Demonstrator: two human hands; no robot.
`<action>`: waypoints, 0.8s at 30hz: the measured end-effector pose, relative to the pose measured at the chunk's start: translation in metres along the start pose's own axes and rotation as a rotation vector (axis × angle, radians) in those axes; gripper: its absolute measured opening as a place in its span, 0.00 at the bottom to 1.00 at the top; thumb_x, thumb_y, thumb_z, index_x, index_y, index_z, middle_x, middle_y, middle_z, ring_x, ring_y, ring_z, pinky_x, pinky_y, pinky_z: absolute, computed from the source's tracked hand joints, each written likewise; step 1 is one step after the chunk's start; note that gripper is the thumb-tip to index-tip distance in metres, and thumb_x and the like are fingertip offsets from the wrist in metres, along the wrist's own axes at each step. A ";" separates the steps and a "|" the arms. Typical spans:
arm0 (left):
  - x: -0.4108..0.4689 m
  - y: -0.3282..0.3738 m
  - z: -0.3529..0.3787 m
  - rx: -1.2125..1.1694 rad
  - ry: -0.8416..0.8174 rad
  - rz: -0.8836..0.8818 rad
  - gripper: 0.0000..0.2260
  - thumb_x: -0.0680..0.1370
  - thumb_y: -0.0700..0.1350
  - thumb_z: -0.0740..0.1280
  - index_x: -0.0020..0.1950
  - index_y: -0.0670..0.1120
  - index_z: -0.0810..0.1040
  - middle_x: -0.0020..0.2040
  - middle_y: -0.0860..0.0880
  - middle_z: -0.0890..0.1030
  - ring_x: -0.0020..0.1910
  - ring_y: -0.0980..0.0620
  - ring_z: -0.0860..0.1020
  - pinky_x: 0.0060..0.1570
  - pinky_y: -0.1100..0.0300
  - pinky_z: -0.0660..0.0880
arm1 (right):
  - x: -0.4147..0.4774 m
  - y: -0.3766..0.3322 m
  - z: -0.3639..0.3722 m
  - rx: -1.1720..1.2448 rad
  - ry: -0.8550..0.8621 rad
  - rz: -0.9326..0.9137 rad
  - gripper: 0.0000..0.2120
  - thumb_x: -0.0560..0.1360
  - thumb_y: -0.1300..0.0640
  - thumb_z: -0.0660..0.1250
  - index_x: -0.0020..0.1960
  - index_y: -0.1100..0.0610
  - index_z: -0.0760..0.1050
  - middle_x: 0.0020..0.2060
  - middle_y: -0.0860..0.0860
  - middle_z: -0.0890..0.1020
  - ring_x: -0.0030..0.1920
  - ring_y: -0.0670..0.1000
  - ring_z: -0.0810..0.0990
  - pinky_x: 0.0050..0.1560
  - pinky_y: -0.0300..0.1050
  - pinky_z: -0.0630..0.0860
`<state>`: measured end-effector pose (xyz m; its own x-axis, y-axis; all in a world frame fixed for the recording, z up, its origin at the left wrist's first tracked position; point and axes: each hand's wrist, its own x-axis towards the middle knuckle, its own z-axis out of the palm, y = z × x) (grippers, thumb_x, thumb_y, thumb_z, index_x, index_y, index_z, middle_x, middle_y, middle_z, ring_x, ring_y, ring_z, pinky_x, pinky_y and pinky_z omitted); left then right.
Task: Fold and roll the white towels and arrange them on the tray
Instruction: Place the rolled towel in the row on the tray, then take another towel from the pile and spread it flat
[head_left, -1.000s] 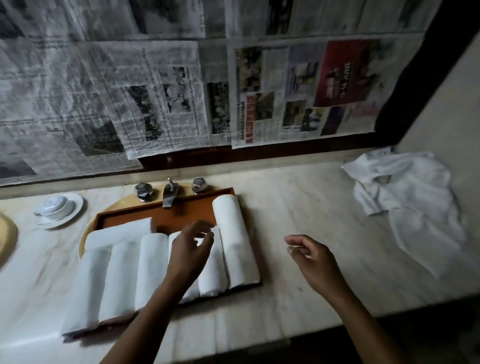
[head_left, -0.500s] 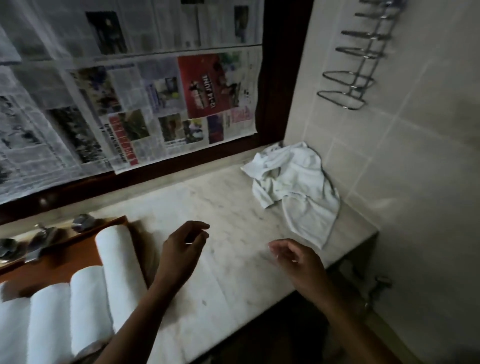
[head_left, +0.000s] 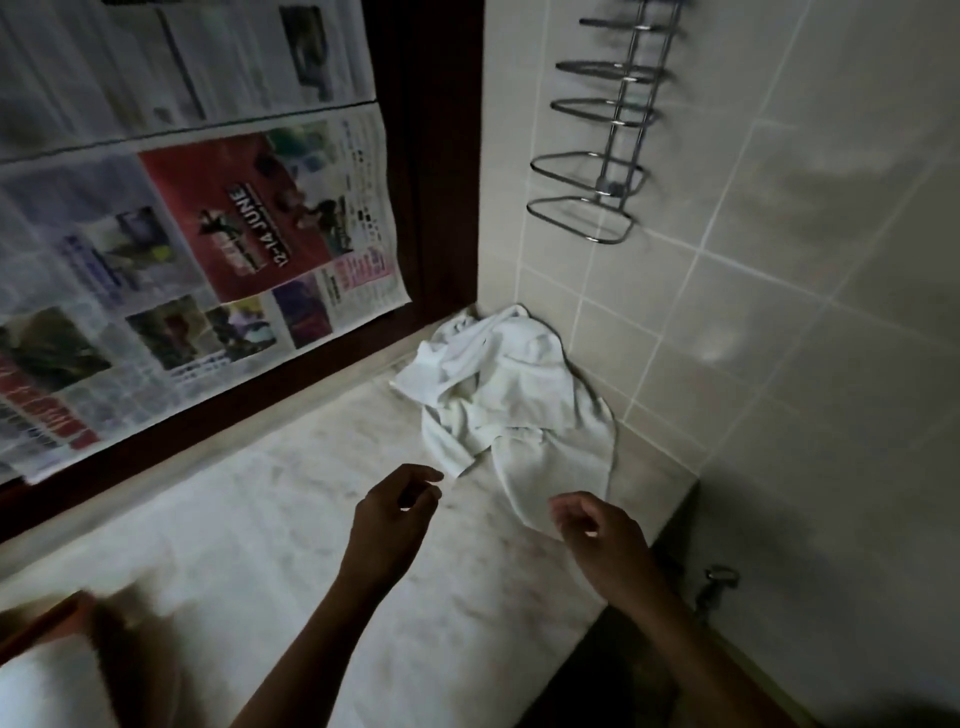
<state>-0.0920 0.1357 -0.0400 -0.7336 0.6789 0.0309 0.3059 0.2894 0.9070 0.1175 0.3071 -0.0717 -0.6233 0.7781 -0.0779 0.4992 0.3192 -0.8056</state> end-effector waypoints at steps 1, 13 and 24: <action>0.009 0.000 0.006 0.014 -0.017 -0.008 0.10 0.78 0.41 0.69 0.51 0.57 0.83 0.43 0.56 0.86 0.47 0.59 0.82 0.48 0.63 0.76 | 0.012 0.004 0.000 -0.020 0.012 0.017 0.08 0.79 0.56 0.69 0.54 0.45 0.83 0.48 0.35 0.84 0.49 0.35 0.81 0.52 0.29 0.74; 0.110 -0.007 0.054 0.167 -0.016 0.010 0.08 0.78 0.41 0.71 0.52 0.54 0.83 0.45 0.58 0.84 0.45 0.61 0.81 0.44 0.73 0.72 | 0.217 0.037 0.010 -0.127 0.082 0.174 0.27 0.78 0.54 0.71 0.74 0.62 0.69 0.68 0.61 0.76 0.69 0.61 0.74 0.70 0.54 0.70; 0.277 -0.040 0.109 0.818 -0.019 -0.056 0.25 0.77 0.52 0.73 0.72 0.48 0.72 0.63 0.44 0.75 0.63 0.40 0.75 0.59 0.43 0.72 | 0.327 0.053 0.018 -0.183 0.278 0.115 0.18 0.71 0.59 0.76 0.59 0.60 0.79 0.53 0.59 0.82 0.56 0.63 0.81 0.53 0.54 0.76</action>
<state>-0.2412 0.3856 -0.1141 -0.7526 0.6582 -0.0193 0.6204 0.7187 0.3140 -0.0708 0.5689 -0.1508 -0.3814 0.9241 0.0216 0.6718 0.2932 -0.6802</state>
